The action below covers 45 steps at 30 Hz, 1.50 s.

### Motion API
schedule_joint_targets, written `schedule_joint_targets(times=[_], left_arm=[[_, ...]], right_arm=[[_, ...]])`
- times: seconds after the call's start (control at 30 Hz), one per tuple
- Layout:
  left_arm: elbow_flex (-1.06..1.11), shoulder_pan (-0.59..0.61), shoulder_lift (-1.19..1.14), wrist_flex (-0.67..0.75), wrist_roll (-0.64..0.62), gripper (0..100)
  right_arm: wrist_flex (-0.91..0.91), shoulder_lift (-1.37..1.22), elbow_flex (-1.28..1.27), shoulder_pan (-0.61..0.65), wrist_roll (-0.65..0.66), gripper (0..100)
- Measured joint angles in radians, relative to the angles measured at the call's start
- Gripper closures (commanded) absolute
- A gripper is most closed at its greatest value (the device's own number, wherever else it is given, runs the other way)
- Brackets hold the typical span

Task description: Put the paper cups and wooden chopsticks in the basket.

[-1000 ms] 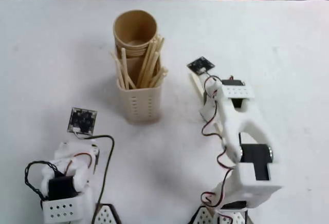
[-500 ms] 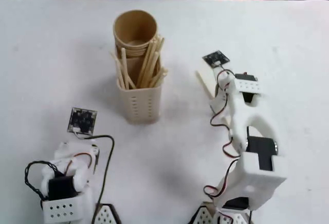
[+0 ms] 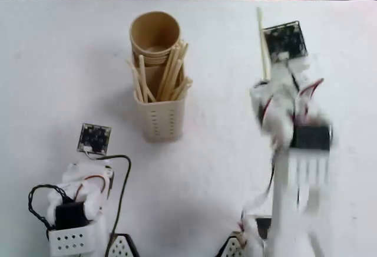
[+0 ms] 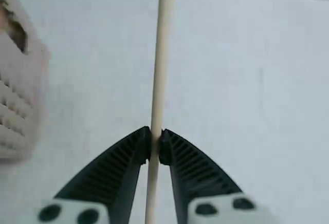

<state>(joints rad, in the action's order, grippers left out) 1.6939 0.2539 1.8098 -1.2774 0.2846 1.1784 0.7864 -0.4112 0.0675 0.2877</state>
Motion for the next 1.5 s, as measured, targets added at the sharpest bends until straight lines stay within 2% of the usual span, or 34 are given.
schedule_joint_targets(times=[0.1, 0.2, 0.3, 0.47, 0.67, 0.87, 1.07, 1.27, 1.5], left_arm=[[0.000, 0.000, 0.000, 0.000, 0.000, 90], [0.000, 0.000, 0.000, 0.000, 0.000, 90], [0.000, 0.000, 0.000, 0.000, 0.000, 90], [0.000, 0.000, 0.000, 0.000, 0.000, 90], [0.000, 0.000, 0.000, 0.000, 0.000, 90], [0.000, 0.000, 0.000, 0.000, 0.000, 90], [0.000, 0.000, 0.000, 0.000, 0.000, 90], [0.000, 0.000, 0.000, 0.000, 0.000, 90], [0.000, 0.000, 0.000, 0.000, 0.000, 90]], right_arm=[[-0.064, 0.178, 0.000, 0.160, -0.075, 98.2], [-0.216, 0.259, 0.000, 0.298, -0.138, 98.2], [-0.397, 0.259, 0.000, 0.414, -0.184, 98.1], [-0.615, 0.164, 0.000, 0.531, -0.192, 98.1], [-0.738, -0.052, -0.002, 0.540, -0.198, 98.1], [-0.786, -0.158, -0.002, 0.543, -0.198, 98.1], [-0.790, -0.173, -0.002, 0.545, -0.201, 97.6], [-0.778, -0.173, -0.002, 0.545, -0.201, 83.9], [-0.744, -0.173, -0.002, 0.545, -0.201, 86.6]])
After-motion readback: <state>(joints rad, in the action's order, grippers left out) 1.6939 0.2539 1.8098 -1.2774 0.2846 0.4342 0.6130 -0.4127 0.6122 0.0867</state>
